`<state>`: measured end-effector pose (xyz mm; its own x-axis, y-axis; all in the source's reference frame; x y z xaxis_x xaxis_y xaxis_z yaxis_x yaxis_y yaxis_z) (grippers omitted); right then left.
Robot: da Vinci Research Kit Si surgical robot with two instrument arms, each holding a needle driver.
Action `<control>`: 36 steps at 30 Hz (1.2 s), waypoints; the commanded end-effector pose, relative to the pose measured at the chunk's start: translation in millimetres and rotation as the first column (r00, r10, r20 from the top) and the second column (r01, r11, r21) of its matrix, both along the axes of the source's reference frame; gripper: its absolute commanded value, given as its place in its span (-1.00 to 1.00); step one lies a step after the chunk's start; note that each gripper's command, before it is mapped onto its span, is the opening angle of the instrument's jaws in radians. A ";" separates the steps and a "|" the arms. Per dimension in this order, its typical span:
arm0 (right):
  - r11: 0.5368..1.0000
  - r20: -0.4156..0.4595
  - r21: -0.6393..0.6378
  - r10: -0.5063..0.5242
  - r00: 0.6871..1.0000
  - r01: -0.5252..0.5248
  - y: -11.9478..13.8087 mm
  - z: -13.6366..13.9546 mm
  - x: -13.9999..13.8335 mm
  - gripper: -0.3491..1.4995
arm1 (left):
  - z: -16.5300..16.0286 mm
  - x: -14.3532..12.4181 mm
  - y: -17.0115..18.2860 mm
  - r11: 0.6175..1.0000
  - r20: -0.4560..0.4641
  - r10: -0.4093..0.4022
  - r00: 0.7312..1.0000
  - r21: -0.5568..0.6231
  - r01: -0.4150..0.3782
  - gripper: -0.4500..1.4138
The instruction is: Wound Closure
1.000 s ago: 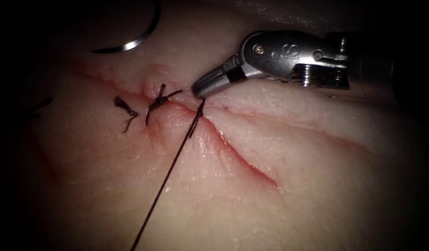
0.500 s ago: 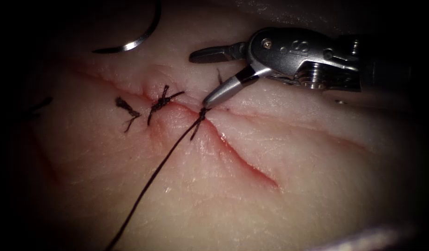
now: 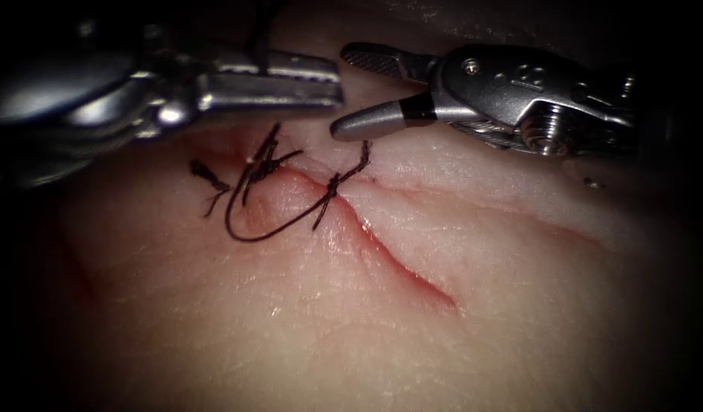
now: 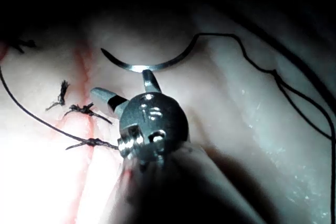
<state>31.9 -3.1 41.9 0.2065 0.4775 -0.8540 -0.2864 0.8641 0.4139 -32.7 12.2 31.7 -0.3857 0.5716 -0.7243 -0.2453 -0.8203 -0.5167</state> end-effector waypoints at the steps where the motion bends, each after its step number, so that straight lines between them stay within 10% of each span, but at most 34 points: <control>1: 1.000 -0.005 0.002 0.014 1.000 -0.014 -0.9 0.2 1.4 0.07 | 0.9 -0.8 0.7 1.000 0.005 0.004 1.000 0.002 -0.004 -1.00; 12: 1.000 -0.047 0.010 0.014 0.999 -0.013 -5.0 -0.1 6.2 -0.98 | 4.8 -3.3 4.7 0.999 0.073 0.021 0.997 0.043 -0.024 -1.00; 26: 0.998 -0.168 -0.058 -0.026 0.985 0.017 -4.8 -0.3 9.1 -1.00 | 9.7 -3.5 6.3 0.997 0.049 -0.042 0.998 0.074 0.039 -1.00; 36: 0.994 -0.407 -0.085 -0.103 0.908 0.074 -5.1 -2.4 9.7 -1.00 | 13.7 -3.2 5.2 0.996 0.033 -0.071 0.997 0.063 0.069 -1.00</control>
<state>40.8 -8.1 39.3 -0.1415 0.4131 -0.8996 -0.0161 0.9077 0.4194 -35.2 17.3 45.3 -0.3187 0.6389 -0.7002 -0.2824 -0.7691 -0.5733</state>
